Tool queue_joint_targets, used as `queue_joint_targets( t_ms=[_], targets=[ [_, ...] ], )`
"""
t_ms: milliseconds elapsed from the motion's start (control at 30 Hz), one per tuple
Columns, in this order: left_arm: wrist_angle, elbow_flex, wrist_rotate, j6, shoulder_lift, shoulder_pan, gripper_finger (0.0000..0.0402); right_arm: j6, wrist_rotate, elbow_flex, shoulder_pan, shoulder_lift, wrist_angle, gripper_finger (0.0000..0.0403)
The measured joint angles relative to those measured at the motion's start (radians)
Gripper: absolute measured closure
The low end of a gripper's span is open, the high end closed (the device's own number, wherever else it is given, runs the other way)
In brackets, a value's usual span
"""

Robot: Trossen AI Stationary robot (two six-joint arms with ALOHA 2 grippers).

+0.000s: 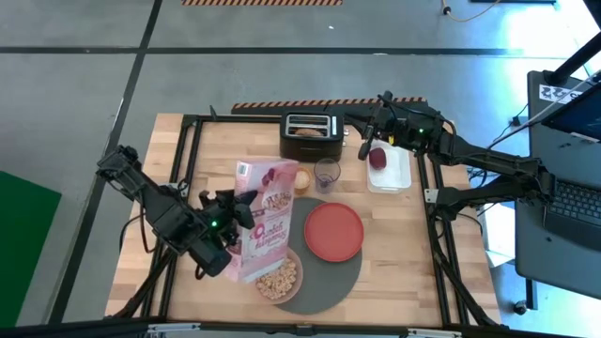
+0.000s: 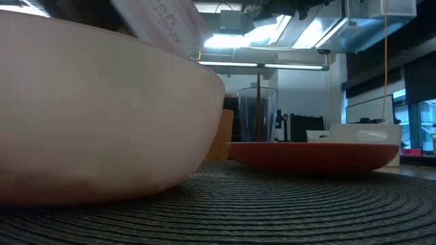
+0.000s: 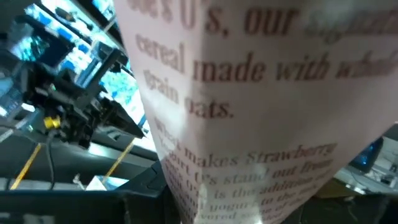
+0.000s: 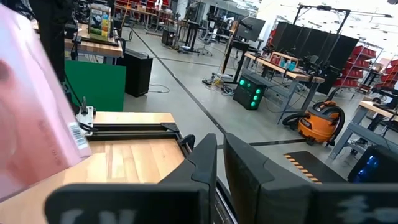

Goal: Arrange a breakfast setting
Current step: Pour the cereal from the cereal box into the light pink bowl

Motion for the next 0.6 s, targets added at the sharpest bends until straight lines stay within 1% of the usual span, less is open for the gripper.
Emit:
queue_joint_targets(
  t_ms=[600],
  targets=[
    [0.012,0.0,0.013,0.016,0.002,-0.001,0.0245,0.001,0.0,0.0,0.0,0.0,-0.019,0.0368]
  ],
)
